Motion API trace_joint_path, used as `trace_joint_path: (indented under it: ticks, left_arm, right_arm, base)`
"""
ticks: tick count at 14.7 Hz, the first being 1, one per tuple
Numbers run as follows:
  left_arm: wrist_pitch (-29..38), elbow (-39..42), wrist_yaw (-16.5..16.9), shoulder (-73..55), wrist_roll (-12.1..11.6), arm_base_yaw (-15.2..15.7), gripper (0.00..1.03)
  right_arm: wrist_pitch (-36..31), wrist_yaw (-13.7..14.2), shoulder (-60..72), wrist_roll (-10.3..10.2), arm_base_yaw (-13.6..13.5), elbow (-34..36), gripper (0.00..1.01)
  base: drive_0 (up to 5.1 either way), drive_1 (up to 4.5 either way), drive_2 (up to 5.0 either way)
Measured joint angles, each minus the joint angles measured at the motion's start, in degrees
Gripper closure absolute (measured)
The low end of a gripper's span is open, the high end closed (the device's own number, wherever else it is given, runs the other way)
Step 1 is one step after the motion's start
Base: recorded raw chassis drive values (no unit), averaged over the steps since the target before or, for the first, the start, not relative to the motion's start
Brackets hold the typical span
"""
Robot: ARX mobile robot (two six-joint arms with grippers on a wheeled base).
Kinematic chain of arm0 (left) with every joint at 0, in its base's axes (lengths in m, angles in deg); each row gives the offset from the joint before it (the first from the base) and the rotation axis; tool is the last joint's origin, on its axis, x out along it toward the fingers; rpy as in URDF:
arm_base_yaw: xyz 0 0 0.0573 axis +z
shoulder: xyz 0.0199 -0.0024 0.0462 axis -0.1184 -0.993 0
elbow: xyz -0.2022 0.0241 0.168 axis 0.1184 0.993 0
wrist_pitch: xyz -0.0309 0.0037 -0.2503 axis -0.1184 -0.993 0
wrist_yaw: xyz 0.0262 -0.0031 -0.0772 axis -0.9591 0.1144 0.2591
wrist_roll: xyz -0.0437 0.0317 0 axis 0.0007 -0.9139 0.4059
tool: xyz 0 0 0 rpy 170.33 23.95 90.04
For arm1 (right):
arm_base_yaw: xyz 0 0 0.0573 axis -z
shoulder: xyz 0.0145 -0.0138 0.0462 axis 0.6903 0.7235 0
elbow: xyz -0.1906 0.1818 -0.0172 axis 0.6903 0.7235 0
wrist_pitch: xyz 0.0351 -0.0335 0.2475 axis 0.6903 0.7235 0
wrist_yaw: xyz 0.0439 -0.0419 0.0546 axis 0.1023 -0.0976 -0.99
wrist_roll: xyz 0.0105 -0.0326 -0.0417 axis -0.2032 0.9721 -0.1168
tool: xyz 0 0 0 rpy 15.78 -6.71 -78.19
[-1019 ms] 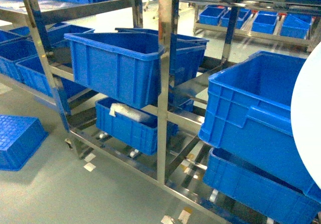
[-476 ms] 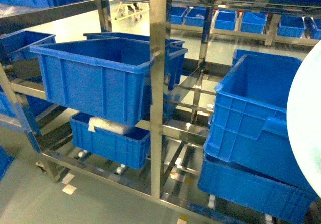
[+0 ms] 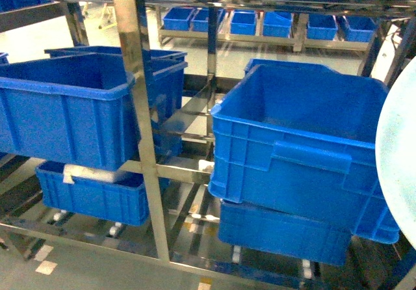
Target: Place blue tray on left shelf second layer neatly
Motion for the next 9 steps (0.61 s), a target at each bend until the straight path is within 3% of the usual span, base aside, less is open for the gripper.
trace_joint_path:
  ticks: [5, 9]
  left_arm:
    - [0.0, 0.0, 0.0, 0.0, 0.0, 0.0, 0.05]
    - [-0.1, 0.0, 0.0, 0.0, 0.0, 0.0, 0.05]
  right_arm:
    - [0.0, 0.0, 0.0, 0.0, 0.0, 0.0, 0.99]
    - [0.1, 0.0, -0.2, 0.0, 0.0, 0.0, 0.99]
  base:
    - [-1.6, -1.57, -1.6]
    - [-0.3, 3.83, -4.4]
